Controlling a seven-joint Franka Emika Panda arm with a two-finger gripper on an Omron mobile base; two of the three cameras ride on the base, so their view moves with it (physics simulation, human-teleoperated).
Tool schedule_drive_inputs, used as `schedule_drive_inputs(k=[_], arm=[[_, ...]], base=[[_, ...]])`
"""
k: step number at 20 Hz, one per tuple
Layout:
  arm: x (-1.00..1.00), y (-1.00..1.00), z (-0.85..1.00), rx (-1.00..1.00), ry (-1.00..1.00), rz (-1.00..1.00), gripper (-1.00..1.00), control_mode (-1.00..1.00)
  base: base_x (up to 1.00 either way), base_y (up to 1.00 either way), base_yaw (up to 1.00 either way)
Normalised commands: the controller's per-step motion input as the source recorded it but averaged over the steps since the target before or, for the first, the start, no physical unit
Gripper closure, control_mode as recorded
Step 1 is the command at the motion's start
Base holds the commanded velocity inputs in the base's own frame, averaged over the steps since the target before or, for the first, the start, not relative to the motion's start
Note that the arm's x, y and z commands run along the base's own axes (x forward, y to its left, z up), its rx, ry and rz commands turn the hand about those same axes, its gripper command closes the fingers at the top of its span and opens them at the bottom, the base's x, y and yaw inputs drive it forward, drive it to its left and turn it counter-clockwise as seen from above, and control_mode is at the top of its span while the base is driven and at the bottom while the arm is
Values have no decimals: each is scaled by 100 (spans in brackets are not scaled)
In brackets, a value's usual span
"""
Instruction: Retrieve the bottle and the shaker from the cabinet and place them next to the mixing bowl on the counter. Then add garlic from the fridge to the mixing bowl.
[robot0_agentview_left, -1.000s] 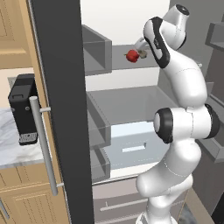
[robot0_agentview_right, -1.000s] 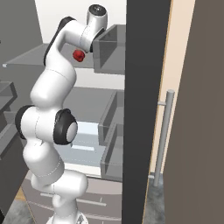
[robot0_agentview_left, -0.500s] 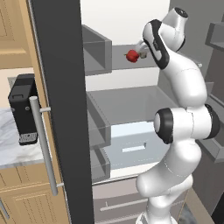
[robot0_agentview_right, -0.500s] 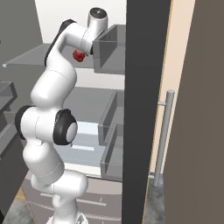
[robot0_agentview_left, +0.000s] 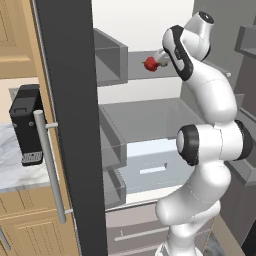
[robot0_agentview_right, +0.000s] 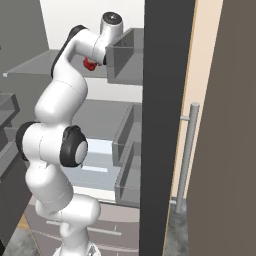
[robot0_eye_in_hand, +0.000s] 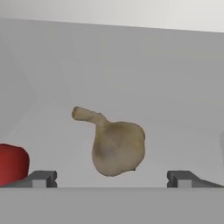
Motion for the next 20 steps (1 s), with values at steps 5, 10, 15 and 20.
schedule_drive_inputs(k=[5,10,15,20], arm=[[16,0,0,0,0,0,-100,-100],[16,0,0,0,0,0,-100,-100],[2,0,0,0,0,0,-100,-100],[0,0,-6,0,0,0,-100,-100]], base=[[0,0,0],[0,0,0],[0,0,0],[0,0,0]])
